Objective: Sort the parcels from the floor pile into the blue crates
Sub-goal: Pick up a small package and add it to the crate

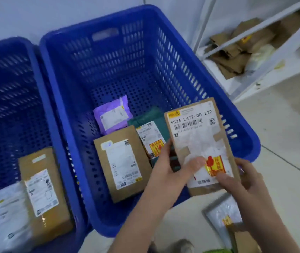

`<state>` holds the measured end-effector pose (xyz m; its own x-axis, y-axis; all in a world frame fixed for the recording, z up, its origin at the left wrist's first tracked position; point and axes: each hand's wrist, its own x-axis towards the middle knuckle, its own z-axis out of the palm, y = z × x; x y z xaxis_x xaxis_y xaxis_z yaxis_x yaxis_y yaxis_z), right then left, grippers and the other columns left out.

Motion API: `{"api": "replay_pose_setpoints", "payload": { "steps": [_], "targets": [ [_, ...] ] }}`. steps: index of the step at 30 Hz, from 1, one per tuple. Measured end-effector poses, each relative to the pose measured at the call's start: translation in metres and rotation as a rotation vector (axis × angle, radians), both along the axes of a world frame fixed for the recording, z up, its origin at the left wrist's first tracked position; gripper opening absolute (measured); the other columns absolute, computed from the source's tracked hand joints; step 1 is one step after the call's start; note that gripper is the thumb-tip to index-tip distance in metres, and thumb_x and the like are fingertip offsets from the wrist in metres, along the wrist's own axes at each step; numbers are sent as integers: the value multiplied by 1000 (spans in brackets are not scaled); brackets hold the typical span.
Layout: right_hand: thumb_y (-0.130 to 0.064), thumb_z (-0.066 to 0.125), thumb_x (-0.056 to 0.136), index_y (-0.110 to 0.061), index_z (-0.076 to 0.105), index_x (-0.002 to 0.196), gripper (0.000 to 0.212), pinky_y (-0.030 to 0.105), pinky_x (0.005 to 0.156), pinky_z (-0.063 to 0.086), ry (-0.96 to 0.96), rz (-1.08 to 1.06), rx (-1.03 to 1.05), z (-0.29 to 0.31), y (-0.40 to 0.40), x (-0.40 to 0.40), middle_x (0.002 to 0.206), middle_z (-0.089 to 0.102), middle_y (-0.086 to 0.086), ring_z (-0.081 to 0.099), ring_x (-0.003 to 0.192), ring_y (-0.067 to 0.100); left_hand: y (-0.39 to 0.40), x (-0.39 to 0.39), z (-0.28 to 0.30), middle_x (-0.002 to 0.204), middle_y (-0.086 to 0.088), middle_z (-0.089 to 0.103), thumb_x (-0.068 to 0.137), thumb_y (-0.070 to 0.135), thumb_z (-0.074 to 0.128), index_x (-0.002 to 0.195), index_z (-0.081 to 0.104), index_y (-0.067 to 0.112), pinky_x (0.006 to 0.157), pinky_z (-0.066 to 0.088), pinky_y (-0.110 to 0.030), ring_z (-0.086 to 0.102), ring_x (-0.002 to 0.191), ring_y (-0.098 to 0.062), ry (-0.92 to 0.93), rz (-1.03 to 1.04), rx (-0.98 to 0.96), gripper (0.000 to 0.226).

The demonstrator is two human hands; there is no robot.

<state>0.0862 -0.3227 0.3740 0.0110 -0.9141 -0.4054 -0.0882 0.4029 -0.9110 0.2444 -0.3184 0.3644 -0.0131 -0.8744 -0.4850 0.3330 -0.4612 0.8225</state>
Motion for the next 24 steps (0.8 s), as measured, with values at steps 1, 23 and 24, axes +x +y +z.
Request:
{"api": "replay_pose_setpoints", "payload": {
  "steps": [1,23,24],
  "targets": [
    [-25,73,70,-26,61,92,24,2,49,44,22,73,27,-1,-8,8,78,70,-26,65,68,-11,-3,14,-1,102,26,69,70,35,75,122,53,34,69,52,-10,66,92,6,-30,29,-9,56],
    [-34,70,79,-29,39,103,40,24,74,45,602,903,43,-77,-31,161,96,51,-13,55,87,9,39,73,-54,131,-10,45,99,25,39,139,18,2,64,45,-20,63,98,-14,-1454,-290,623,51],
    [-35,70,79,-27,40,105,40,24,73,45,638,937,13,-76,-30,162,97,52,-12,56,87,11,40,73,-54,129,-9,48,99,22,38,141,15,1,60,42,-21,65,95,-14,-1506,-334,632,52]
  ]
}}
